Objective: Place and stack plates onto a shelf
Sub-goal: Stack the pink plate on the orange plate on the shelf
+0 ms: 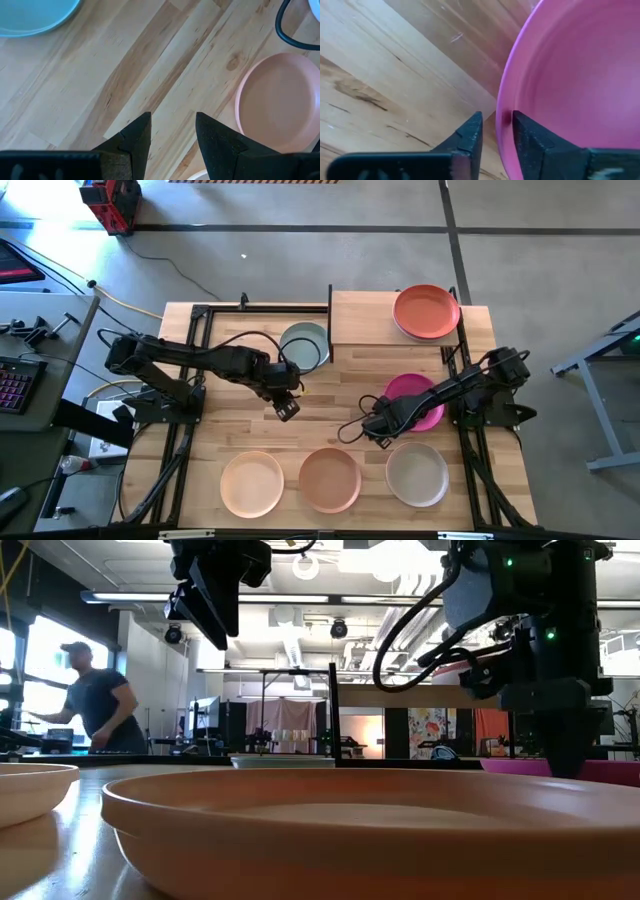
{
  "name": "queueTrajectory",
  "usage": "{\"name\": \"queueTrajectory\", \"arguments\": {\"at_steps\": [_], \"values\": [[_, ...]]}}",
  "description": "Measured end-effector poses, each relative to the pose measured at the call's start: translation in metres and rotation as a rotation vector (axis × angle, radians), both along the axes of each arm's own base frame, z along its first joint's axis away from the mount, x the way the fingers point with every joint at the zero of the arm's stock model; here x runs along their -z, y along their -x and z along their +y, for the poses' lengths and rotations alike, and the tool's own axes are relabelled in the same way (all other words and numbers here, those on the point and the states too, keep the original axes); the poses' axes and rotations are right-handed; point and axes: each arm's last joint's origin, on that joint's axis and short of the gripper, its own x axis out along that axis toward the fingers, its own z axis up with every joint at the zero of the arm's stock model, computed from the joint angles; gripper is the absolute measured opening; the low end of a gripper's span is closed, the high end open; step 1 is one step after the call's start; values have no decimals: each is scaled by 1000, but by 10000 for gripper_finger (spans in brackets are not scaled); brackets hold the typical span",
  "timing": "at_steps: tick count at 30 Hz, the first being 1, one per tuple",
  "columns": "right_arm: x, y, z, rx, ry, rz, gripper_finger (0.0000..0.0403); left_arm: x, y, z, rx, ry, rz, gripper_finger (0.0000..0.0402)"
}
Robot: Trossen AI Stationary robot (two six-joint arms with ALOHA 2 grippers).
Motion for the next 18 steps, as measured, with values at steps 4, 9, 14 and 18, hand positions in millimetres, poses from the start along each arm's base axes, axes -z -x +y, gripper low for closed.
{"name": "queueTrajectory", "arguments": {"at_steps": [4,9,14,18], "values": [[0,1,1,2,-28,11,27,0,0,0,0,0,0,145],[-1,2,1,1,-38,26,12,0,0,0,-2,-8,-1,145],[-5,4,1,-8,-53,25,3,0,0,0,-4,-12,-1,145],[-19,2,1,-25,-73,-16,2,0,0,0,-4,-12,-2,145]]}}
